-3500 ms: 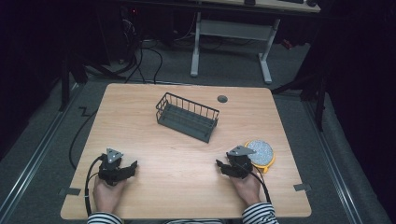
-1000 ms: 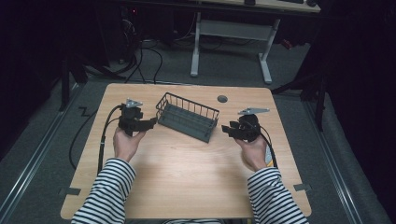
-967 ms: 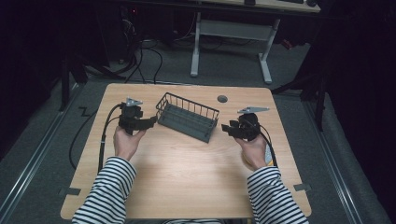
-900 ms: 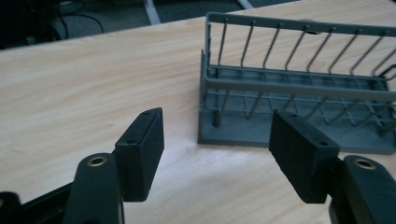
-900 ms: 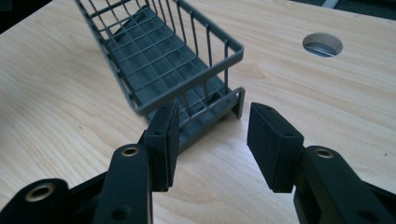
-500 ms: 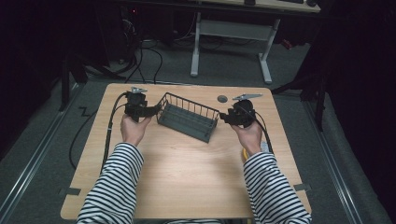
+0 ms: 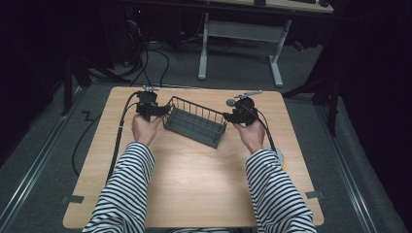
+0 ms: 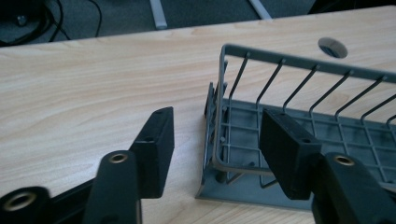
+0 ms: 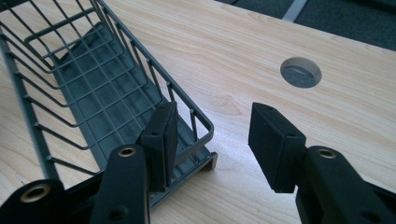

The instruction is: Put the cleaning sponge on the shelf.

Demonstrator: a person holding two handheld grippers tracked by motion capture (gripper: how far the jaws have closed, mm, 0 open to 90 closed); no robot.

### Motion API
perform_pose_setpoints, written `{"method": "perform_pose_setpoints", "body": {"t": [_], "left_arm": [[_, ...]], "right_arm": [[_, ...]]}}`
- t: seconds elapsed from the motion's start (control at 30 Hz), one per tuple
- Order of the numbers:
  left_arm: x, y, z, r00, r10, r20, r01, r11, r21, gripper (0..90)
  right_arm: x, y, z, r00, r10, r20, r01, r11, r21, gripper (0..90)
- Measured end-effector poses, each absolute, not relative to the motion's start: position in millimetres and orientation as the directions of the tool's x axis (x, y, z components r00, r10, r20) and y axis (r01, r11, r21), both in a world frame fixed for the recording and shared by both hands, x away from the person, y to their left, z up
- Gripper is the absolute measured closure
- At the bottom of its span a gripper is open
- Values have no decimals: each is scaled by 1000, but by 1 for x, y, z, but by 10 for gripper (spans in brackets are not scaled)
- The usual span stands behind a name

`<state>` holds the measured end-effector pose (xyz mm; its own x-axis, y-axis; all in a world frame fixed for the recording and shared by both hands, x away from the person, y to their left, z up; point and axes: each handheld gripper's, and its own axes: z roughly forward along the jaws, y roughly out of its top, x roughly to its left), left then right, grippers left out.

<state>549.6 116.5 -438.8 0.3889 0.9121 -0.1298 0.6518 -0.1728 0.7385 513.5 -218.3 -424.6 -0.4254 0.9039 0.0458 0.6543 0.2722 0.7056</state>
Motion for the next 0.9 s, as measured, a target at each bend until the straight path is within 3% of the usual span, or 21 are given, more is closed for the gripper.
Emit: {"method": "perform_pose_setpoints", "body": {"t": [0.23, 0.43, 0.9], "left_arm": [[551, 116, -442, 405, 901, -152, 659, -173, 732, 598], [551, 114, -442, 424, 891, -160, 655, -180, 734, 699], [541, 114, -440, 476, 871, -127, 651, -251, 716, 808]], "right_arm": [[519, -215, -434, -424, 904, 63, 683, 273, 678, 544], [519, -212, -435, -446, 891, 80, 684, 282, 673, 617], [507, -212, -435, -480, 875, 69, 684, 324, 653, 654]]}}
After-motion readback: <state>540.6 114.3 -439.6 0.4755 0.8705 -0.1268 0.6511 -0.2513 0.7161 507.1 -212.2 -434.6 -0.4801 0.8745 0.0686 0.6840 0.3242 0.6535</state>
